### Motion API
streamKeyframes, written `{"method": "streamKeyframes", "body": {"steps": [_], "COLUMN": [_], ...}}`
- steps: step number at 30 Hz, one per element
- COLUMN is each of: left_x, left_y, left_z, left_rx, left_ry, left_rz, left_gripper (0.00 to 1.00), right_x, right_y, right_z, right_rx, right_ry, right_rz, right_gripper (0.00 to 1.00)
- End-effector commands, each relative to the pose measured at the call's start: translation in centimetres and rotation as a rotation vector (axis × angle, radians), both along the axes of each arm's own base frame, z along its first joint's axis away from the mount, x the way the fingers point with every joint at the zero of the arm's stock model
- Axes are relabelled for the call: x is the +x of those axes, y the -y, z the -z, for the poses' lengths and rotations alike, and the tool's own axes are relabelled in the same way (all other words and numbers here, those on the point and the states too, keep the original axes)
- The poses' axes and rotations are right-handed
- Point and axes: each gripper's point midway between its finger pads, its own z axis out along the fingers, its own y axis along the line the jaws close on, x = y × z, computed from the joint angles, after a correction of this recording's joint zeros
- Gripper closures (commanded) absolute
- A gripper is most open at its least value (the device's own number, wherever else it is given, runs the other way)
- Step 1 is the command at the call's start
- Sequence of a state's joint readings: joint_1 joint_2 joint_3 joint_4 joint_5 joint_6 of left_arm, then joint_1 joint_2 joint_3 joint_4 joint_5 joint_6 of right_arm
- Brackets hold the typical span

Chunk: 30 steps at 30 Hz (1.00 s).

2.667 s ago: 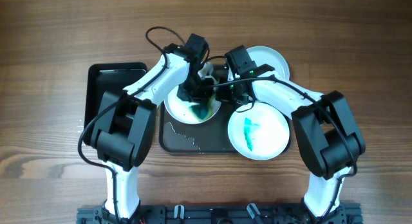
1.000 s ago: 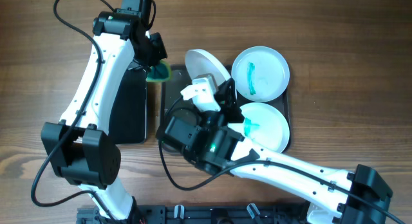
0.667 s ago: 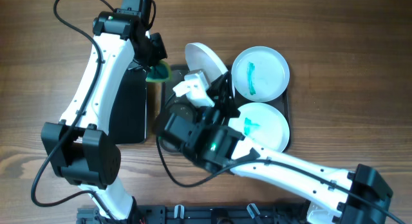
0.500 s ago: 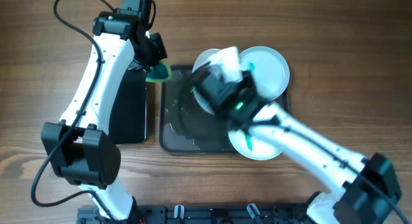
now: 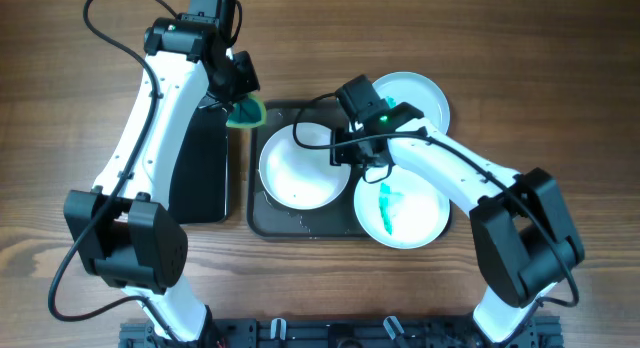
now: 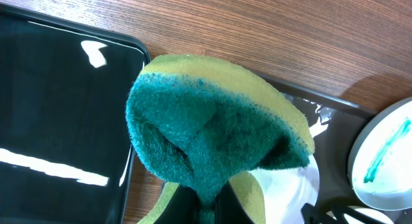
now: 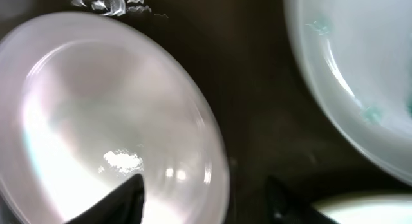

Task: Clean dirty plates on tray and stack at the side

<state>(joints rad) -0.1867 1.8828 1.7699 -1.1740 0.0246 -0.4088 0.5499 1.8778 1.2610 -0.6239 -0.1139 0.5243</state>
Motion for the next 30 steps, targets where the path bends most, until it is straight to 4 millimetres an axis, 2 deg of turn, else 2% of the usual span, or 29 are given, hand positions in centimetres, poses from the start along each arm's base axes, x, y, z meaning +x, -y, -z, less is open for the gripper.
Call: {"method": "streamKeyframes", "body": {"steps": [1, 3, 6, 8, 13, 19, 20, 23, 26, 30], "left_x": [0.3, 0.3, 0.3, 0.4, 0.4, 0.4, 0.4, 0.4, 0.2, -0.5], "left_y": [-0.3, -0.3, -0.3, -0.3, -0.3, -0.1, -0.1, -0.1, 0.5, 2.3], "left_z": [-0.2, -0.2, -0.2, -0.2, -0.2, -0.2, -0.2, -0.2, -0.2, 0.9], "left_rx": [0.008, 0.008, 0.007, 0.006, 0.006, 0.006, 0.006, 0.006, 0.006, 0.010], "left_ry": [0.012, 0.012, 0.015, 0.020, 0.020, 0.019, 0.019, 0.019, 0.018, -0.014], "left_rz": [0.004, 0.004, 0.004, 0.004, 0.004, 0.009, 0.009, 0.009, 0.022, 0.060], "left_gripper": [0.96, 0.96, 0.96, 0.96, 0.96, 0.96, 0.96, 0.96, 0.96, 0.96], "right_x": [1.9, 3.2, 3.8, 4.0, 4.9, 4.0, 3.9, 3.8, 3.1, 2.6], "right_y": [0.1, -0.3, -1.2, -1.5, -1.2, -2.0, -1.9, -0.8, 2.3, 2.9], "right_z": [-0.6, -1.1, 0.7, 1.7, 2.7, 4.0, 4.2, 4.8, 5.9, 6.1], "right_rx": [0.091, 0.162, 0.181, 0.197, 0.178, 0.164, 0.143, 0.097, -0.030, -0.074], "right_ry": [0.083, 0.113, 0.084, 0.058, 0.042, -0.018, -0.024, -0.078, -0.164, -0.171], "right_rz": [-0.311, -0.433, -0.466, -0.428, -0.324, -0.263, -0.235, -0.069, 0.266, 0.301], "right_gripper": [0.39, 0.44, 0.52, 0.59, 0.75, 0.90, 0.95, 0.96, 0.96, 0.96]}}
